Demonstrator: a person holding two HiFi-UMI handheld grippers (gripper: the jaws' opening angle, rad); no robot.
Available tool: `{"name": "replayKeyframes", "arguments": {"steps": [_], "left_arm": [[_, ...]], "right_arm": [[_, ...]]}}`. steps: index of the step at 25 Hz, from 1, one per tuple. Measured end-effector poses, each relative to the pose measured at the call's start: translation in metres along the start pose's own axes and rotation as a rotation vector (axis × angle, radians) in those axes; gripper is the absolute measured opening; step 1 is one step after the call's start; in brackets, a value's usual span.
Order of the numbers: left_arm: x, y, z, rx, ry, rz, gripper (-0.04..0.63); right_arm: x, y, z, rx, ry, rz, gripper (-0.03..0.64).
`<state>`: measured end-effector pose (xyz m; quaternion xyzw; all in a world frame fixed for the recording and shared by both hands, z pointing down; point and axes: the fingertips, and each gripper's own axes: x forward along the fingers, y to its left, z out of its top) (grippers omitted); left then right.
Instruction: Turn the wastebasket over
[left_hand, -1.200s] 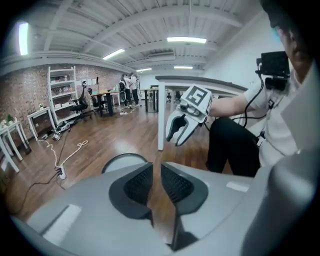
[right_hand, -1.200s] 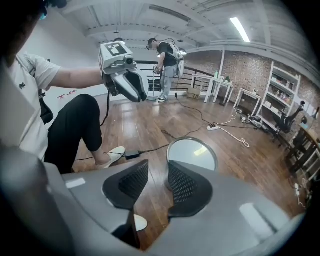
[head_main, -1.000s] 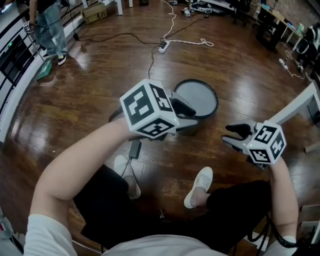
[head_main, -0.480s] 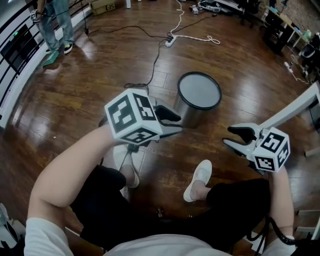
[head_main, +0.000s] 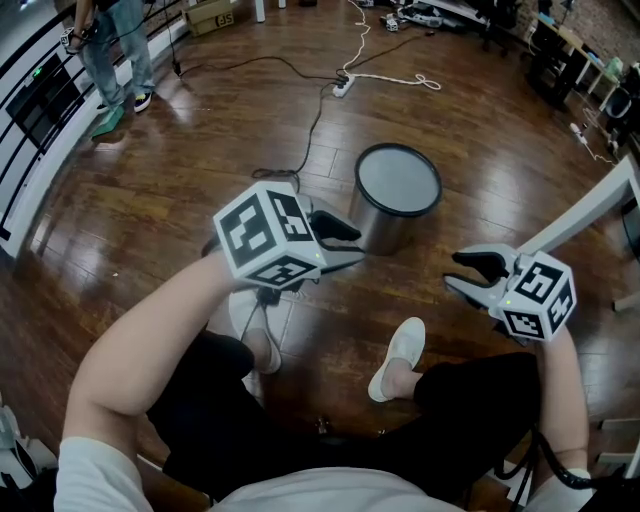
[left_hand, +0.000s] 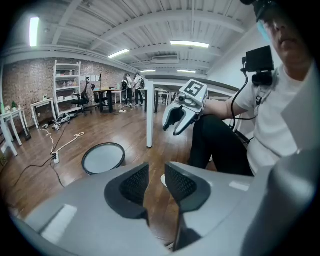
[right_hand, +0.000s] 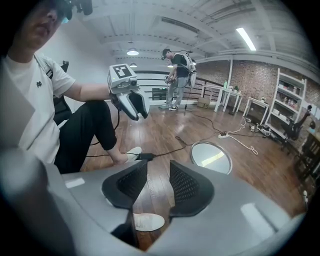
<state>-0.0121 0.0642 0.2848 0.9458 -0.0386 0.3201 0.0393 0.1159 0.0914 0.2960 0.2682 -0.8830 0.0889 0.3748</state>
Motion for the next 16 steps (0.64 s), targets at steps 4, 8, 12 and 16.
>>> {"name": "replayKeyframes", "arguments": {"steps": [4,8,12,16], "left_arm": [[0.0008,0.0010,-0.0018,-0.009,0.007,-0.001,0.100],[0.0040,0.0012,-0.0037,-0.006,0.012,-0.003,0.100],[0.0050,0.0017,-0.0039,-0.012,0.006,-0.006,0.100],[0.0059,-0.0008,-0.0058,-0.007,0.021,-0.008,0.101]], "right_arm": [[-0.0028,-0.0001,-0.0002,0.005,-0.004,-0.002,0.143],[-0.0027,-0.0001,-0.0012,0.005,-0.005,-0.004,0.141],[0.0000,0.0009,0.0026,-0.004,-0.010,-0.002,0.138],[0.0015,0.0034,0.0026,-0.009,-0.001,0.007,0.137]]}}
